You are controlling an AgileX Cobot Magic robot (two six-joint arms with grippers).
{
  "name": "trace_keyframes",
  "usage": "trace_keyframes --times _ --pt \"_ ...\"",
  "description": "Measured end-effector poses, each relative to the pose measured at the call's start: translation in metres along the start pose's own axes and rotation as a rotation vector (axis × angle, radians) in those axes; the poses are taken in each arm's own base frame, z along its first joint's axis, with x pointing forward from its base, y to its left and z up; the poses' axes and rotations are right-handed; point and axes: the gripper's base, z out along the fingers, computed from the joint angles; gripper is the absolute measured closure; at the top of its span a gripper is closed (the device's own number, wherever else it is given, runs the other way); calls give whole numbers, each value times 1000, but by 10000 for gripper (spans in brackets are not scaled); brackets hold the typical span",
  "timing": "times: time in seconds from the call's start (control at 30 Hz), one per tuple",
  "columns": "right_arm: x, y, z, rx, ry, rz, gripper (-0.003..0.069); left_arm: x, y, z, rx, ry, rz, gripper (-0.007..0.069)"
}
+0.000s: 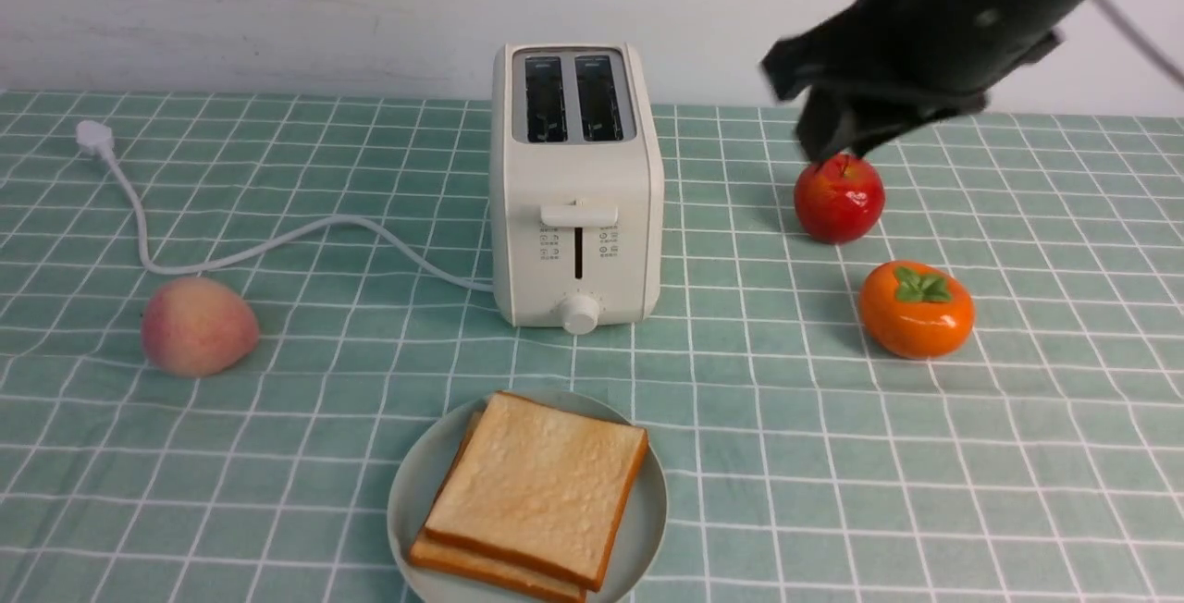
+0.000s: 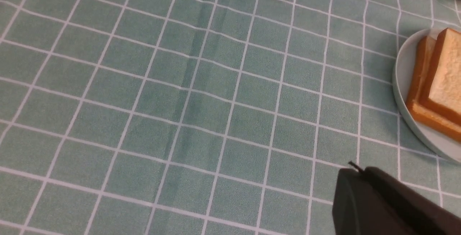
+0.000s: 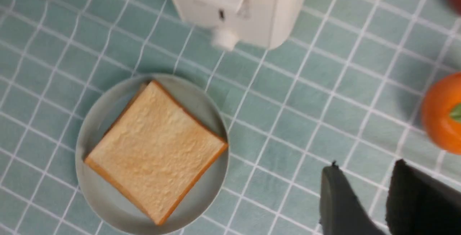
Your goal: Take toasted bread from bread machine on blue coffee table place on plate.
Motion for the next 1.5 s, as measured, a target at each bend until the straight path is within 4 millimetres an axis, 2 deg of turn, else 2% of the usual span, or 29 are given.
trace_keyframes --times 0.1,0.13,0.2,0.27,0.33,0.37,0.4,0.43,0.53,0.57,0.63,0.67,0.73,0.77,0.87,1.0,1.13,1.5 --pt "9 -3 -49 30 -105 10 629 -3 -2 0 21 -31 0 638" --pt "19 -5 -75 48 -156 17 662 -5 -3 0 36 -51 0 638" --pt "39 -10 -105 82 -211 38 676 -8 -6 -1 63 -91 0 638" --pt "64 -16 -126 122 -241 62 676 -12 -8 -1 91 -131 0 638" --pt "91 -23 -137 165 -260 78 673 -15 -10 -2 115 -165 0 638" --pt "93 -23 -142 162 -274 82 673 -15 -10 -2 115 -165 0 638" --pt "125 -31 -147 201 -335 96 667 -18 -13 -3 140 -201 0 636" --pt "132 -32 -152 201 -360 105 667 -18 -13 -3 142 -204 0 636" --pt "198 -43 -153 214 -549 135 667 -22 -15 -4 173 -248 0 633" --pt "215 -45 -151 209 -605 137 666 -23 -16 -4 178 -255 0 632" --pt "251 -49 -144 193 -744 140 666 -24 -17 -5 185 -265 0 630" --pt "278 -52 -136 172 -851 145 666 -24 -17 -5 187 -268 0 629" --pt "307 -55 -123 145 -961 160 666 -24 -17 -5 189 -271 0 628" --pt "315 -57 -115 144 -975 167 664 -24 -17 -4 186 -266 0 627" --pt "324 -62 -86 174 -918 193 658 -25 -19 -4 202 -275 -7 626" --pt "312 -60 -66 178 -848 161 651 -27 -22 -1 213 -264 -13 624" --pt "303 -56 -63 151 -866 123 646 -28 -23 3 207 -254 -11 621" --pt "302 -55 -64 150 -876 107 639 -27 -23 5 191 -224 -11 608"
